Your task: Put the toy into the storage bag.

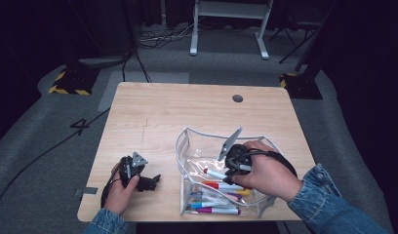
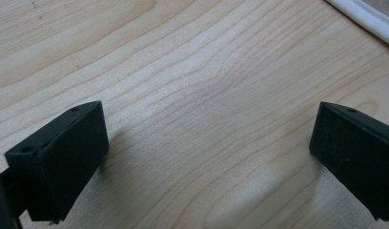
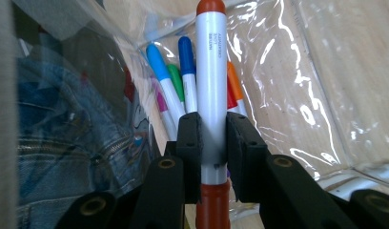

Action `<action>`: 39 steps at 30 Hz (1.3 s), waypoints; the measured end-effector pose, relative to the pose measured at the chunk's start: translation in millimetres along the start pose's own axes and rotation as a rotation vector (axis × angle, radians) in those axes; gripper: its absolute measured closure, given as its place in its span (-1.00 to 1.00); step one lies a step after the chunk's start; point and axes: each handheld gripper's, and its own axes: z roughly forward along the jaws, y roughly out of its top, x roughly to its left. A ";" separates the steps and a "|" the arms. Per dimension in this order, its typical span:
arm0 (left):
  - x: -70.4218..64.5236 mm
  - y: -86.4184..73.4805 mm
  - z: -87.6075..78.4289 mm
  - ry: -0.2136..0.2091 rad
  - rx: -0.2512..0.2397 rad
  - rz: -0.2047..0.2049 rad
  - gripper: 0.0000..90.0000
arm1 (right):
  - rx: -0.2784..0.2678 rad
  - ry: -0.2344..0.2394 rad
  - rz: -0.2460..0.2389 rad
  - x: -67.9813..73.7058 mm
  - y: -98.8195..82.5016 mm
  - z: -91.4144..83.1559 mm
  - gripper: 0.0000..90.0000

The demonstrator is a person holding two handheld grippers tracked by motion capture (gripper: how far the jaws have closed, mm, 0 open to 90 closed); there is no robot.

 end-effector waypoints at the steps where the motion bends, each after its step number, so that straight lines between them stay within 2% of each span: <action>1: 0.0 0.0 0.1 -0.001 0.000 0.000 -1.00 | 0.018 0.003 -0.010 -0.4 0.9 4.5 0.71; 10: 0.0 0.0 0.0 0.000 0.000 0.000 -1.00 | 0.146 0.040 -0.037 -3.7 11.9 42.2 0.71; 14: 0.0 0.0 0.0 0.000 0.000 0.000 -1.00 | 0.171 0.054 -0.059 -3.2 13.2 52.8 0.69; 15: 0.0 0.0 0.0 0.000 0.000 0.000 -1.00 | 0.172 0.060 -0.063 -2.7 13.6 55.0 0.62; 19: 0.0 0.0 -0.1 -0.001 0.001 0.000 -1.00 | 0.124 0.025 -0.094 -2.7 15.5 57.2 0.32; 21: 0.0 0.0 0.0 0.000 0.000 0.000 -1.00 | 0.084 0.001 -0.089 -3.6 16.0 53.4 0.19; 23: 0.0 0.0 0.0 0.000 0.000 0.000 -1.00 | 0.041 -0.011 -0.074 -5.1 15.7 46.7 0.16; 27: 0.0 0.0 0.0 -0.001 0.001 0.001 -1.00 | -0.030 -0.069 -0.068 -8.4 12.9 29.8 0.09; 32: 0.0 0.0 0.0 0.000 0.000 0.001 -1.00 | -0.129 -0.131 -0.025 -14.5 6.2 1.7 0.05; 39: 0.0 0.0 0.0 0.000 0.000 0.000 -1.00 | -0.229 -0.225 0.054 -30.3 -11.6 -38.4 0.04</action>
